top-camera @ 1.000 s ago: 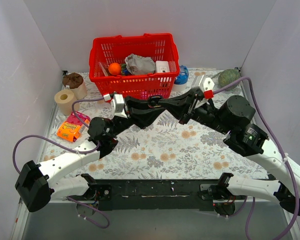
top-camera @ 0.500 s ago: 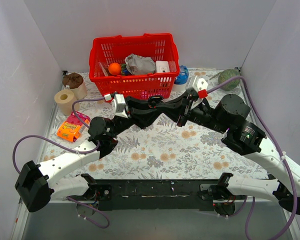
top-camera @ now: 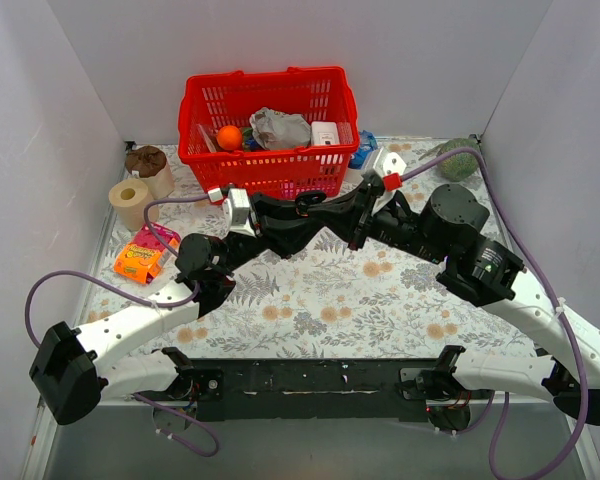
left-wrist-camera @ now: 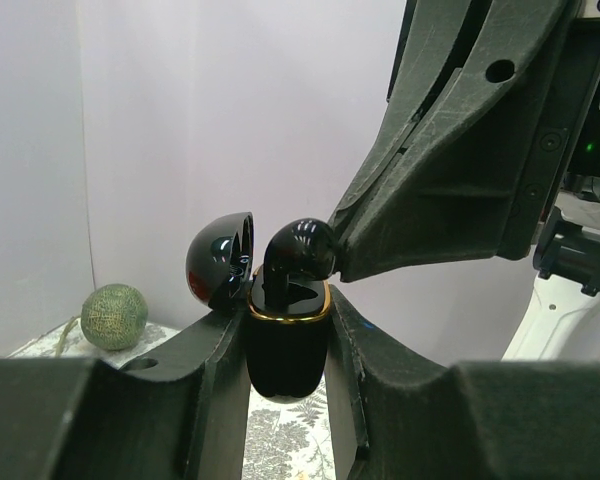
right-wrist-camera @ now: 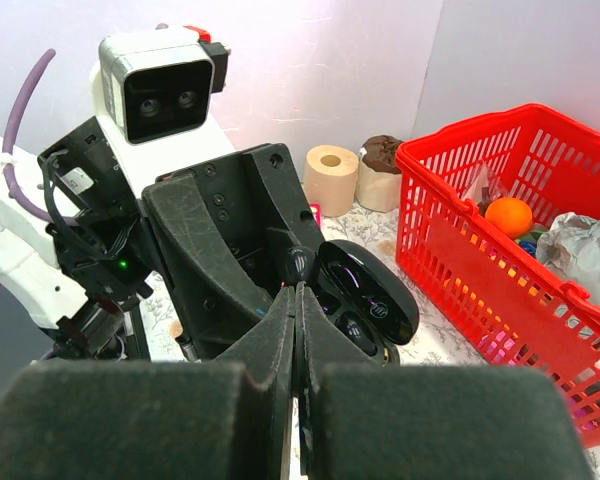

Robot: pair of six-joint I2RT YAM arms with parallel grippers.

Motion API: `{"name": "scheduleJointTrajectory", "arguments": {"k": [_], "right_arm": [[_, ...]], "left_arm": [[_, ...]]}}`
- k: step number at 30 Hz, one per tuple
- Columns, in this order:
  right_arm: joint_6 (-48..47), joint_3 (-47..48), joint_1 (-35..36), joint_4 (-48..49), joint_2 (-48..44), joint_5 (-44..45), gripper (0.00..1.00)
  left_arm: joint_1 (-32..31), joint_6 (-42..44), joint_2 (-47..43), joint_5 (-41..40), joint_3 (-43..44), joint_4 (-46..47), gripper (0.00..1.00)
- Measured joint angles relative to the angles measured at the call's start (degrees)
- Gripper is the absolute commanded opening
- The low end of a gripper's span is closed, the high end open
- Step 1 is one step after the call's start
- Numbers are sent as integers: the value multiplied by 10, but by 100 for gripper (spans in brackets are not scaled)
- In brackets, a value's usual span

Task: Insert the wireless bluetooth earbuds into the charging case
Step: Adjust the earbud with the charging case, then close the charging case.

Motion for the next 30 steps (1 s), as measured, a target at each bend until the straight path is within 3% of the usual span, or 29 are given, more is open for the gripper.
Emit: {"name": "scheduleJointTrajectory", "arguments": {"k": [15,16,17,18,20,23,27,30], "right_arm": [[8,3,0,-11,-19,45,1],[8,3,0,-11,-22,47,7],[8,3,0,-11,-24,49,21],[9,3,0,-12,-25,51,45],[15,3,0,-12,-27,56,51],[16,3,0,-12,-30,81,51],[22,21,0,-34,-16,123,39],[23,55,0,-59,14,153,35]], "left_arm": [[0,-15,-20,-15,-11,-9,0],[0,-17,-20,-17,-13,-9,0],[0,-21,-21,-19,-16,-9,0],[0,-24,-21,-21,-18,-10,0],[0,-28,-21,-23,-21,-12,0],[0,-33,-23,-24,-28,-14,0],[0,-32,-29,-9,-44,-12,0],[0,-30,-36,10,-63,-6,0]]}}
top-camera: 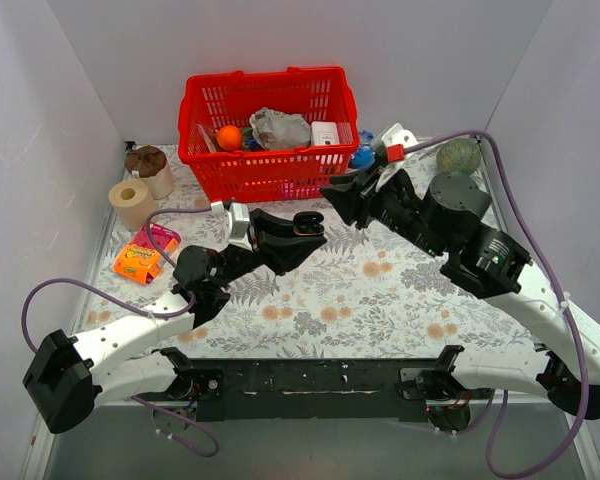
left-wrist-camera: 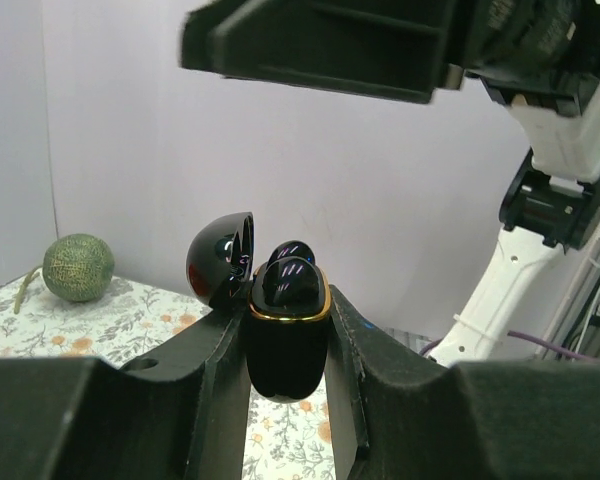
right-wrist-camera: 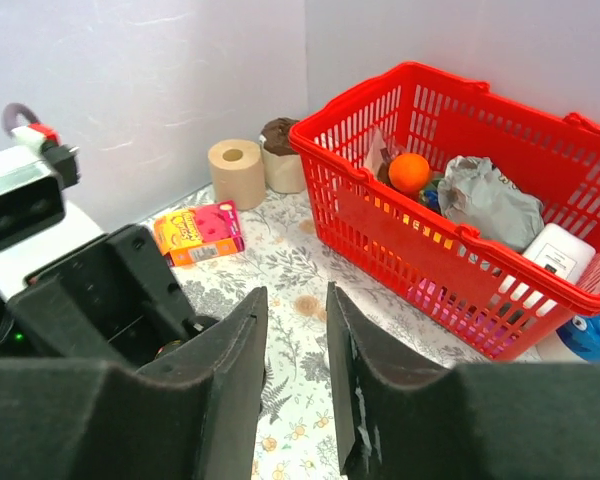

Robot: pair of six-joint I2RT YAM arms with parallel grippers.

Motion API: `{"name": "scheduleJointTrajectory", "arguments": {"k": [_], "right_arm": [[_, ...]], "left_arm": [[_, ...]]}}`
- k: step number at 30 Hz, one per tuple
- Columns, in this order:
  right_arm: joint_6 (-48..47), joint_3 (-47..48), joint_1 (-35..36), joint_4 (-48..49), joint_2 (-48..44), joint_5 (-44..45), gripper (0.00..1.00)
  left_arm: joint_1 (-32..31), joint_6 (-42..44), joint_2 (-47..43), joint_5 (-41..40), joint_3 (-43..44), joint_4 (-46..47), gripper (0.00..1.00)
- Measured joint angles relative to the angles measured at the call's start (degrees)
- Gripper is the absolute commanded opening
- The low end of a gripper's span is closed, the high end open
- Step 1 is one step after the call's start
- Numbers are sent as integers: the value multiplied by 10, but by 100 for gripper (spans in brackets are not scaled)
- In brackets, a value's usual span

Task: Insert the wireless bluetooth earbuds into the charging case
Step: Close the charging case, then place the charging case at the center of the board.

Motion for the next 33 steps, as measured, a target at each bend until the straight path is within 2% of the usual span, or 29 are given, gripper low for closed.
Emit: {"name": "scheduleJointTrajectory", "arguments": {"k": [6,13,20,23,26,29,32,33], "right_arm": [[-2,53,0,-58,60,14,32],[-3,56,0,-124,97,-33,26],[-2,37,0,-120,61,-87,22],[-3,9,0,-104,28,-97,22],[-6,-8,-1,-90,9,-107,26],[7,-24,0,-79,-2,-61,27],[45,-94,0,-53,-42,50,36],[53,-127,-1,-44,-61,81,42]], "left_arm": [[0,11,-10,33,-22,20,0],[0,37,-26,43,-26,33,0],[0,51,-27,25,-26,23,0],[0,51,-27,18,-26,17,0],[0,50,-27,12,-26,11,0],[-2,45,-26,-3,-26,-2,0],[-2,22,-25,-44,-26,-34,0],[-2,7,-22,-64,-26,-52,0]]}}
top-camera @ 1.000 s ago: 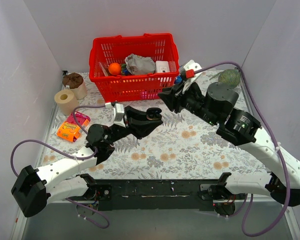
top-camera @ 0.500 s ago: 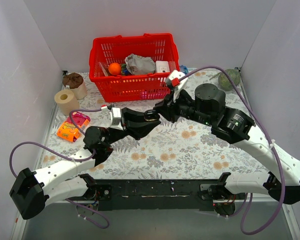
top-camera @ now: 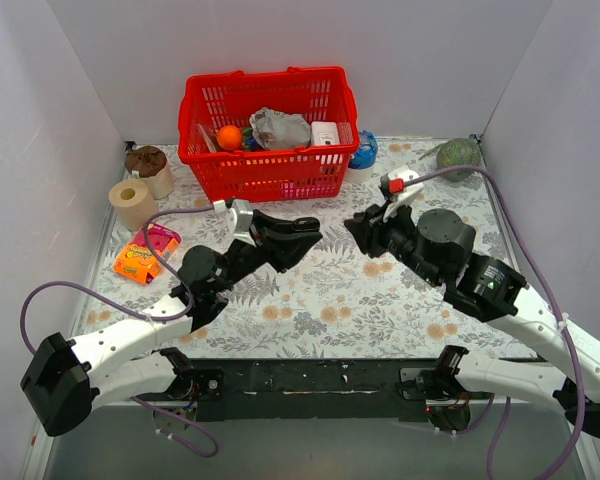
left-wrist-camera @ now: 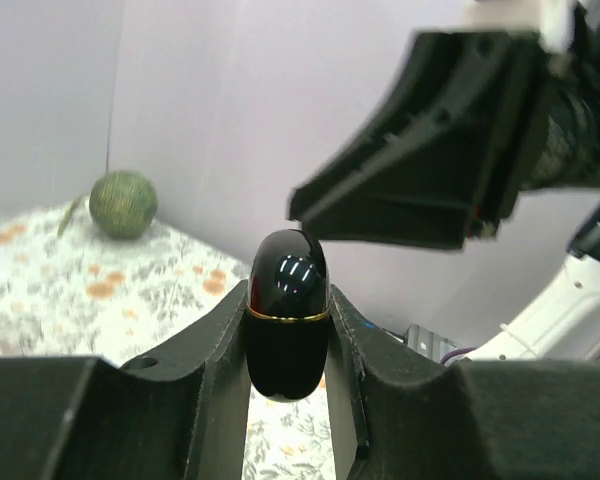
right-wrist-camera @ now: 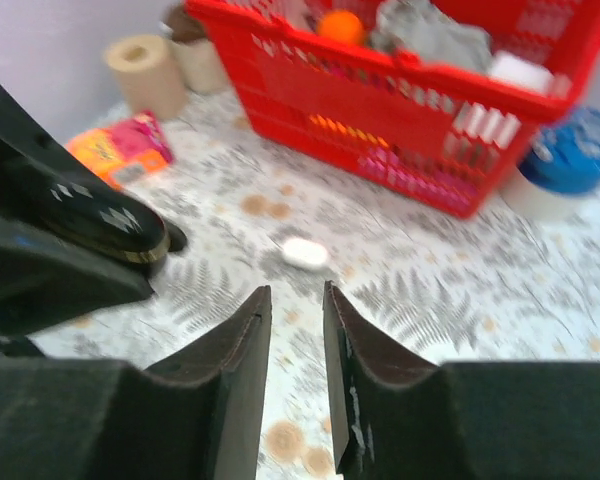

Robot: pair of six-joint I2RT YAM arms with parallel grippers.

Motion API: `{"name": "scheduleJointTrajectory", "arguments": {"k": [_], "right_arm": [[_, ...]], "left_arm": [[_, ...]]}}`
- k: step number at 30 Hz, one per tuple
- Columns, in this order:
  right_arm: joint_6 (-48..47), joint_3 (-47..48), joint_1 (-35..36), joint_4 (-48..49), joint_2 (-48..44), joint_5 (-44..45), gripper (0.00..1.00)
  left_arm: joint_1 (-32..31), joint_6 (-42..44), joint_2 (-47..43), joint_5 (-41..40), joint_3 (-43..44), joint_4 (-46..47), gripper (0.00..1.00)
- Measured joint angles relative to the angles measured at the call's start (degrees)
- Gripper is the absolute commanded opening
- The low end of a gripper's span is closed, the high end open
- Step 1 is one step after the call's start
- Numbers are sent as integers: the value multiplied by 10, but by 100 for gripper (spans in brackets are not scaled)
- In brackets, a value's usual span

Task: Insert the wireless bluetooth earbuds into the charging case
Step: Place the charging case at the center of the board, then reset both arms

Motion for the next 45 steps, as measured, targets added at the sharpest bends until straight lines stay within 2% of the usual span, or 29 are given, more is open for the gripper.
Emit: {"name": "scheduleJointTrajectory", "arguments": {"k": [4,12,19,21,22,25,26,28,29,31,33,38,39,45], "right_arm": [[38,-85,-4,-5,-40,66,43],[102,-205,-4,-4,-57,83,44],[129,-218,-4,-7,-89,86,44],[133,-219,-4,-7,-96,86,45],[135,-220,-4,-7,-98,86,45],[141,-227,-4,-10,-104,85,45],[142,-227,-4,-12,-105,85,46],[142,-227,-4,-14,-108,84,46],[142,-227,-4,-15,-111,84,46],[142,-227,-4,-17,-117,84,47],[143,-227,-4,-18,-123,84,47],[143,-242,-4,-20,-141,84,47],[144,-247,-4,-20,-146,84,48],[151,-286,-4,-21,-159,81,48]], "left_arm": [[0,-71,49,-42,0,-60,0],[0,-177,264,-71,-11,-131,0],[10,-209,430,-73,58,-147,1],[18,-223,468,-64,76,-145,11],[22,-232,482,-60,81,-143,22],[32,-243,497,-46,96,-138,34],[35,-245,497,-45,96,-140,40],[39,-247,493,-42,96,-146,44],[40,-246,488,-41,96,-152,55],[42,-242,468,-45,91,-175,61],[47,-233,430,-49,78,-209,71],[59,-208,310,-94,48,-332,82],[60,-206,279,-111,42,-357,90],[62,-244,83,-237,-4,-473,90]]}}
